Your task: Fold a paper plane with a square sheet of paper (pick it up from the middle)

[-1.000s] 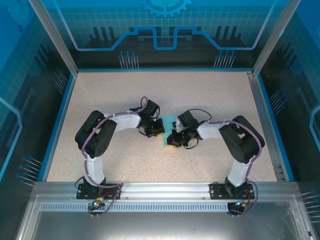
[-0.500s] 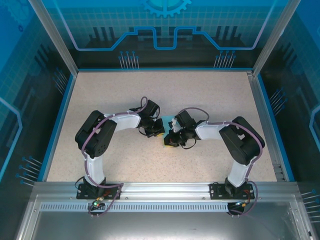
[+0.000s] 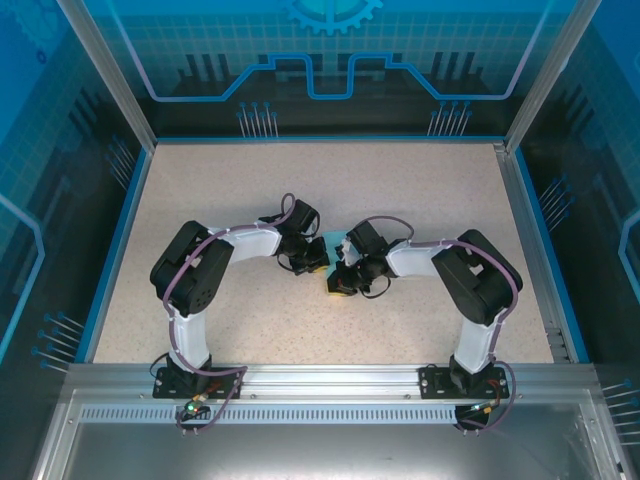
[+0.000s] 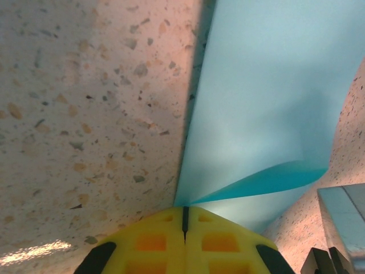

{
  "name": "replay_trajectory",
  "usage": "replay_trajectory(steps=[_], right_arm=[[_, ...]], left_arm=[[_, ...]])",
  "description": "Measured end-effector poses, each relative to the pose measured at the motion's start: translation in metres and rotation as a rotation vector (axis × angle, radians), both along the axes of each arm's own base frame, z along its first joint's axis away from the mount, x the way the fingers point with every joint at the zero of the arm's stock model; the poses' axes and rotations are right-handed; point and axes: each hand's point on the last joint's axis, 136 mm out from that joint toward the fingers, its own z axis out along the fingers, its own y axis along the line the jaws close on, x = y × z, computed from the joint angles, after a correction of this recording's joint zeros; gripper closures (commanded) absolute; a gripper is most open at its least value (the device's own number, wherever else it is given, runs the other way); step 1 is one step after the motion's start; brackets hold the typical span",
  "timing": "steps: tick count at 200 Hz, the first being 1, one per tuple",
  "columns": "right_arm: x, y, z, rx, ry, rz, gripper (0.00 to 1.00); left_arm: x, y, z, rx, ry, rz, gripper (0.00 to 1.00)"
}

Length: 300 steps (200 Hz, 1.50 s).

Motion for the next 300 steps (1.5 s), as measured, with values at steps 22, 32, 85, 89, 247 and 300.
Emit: replay_trajectory(steps=[22, 32, 85, 89, 247, 300], right_arm=[[0.001, 0.002, 0.004, 0.005, -0.017, 0.007, 0.95], [0.001, 0.004, 0.005, 0.005, -0.024, 0.014, 0.95], [-0.001, 0.006, -0.002, -0.011, -0.013, 0.028, 0.95], [-0.001, 0.005, -0.002, -0.012, -0.012, 0.026, 0.95], [0.039, -0.028, -0.003, -0.052, -0.035, -0.103, 0.96], [0.040, -0.029, -0.003, -0.051, -0.006, -0.142, 0.96]], left_arm=[[0.000, 0.000, 0.000, 0.000, 0.000, 0.000, 1.00], [0.000, 0.000, 0.000, 0.000, 0.000, 0.000, 1.00], [0.000, 0.000, 0.000, 0.000, 0.001, 0.000, 1.00], [0.000, 0.000, 0.000, 0.000, 0.001, 0.000, 1.00], [0.000, -0.001, 0.003, 0.001, -0.007, -0.005, 0.93], [-0.027, -0.003, 0.023, -0.032, -0.030, -0.022, 0.82]])
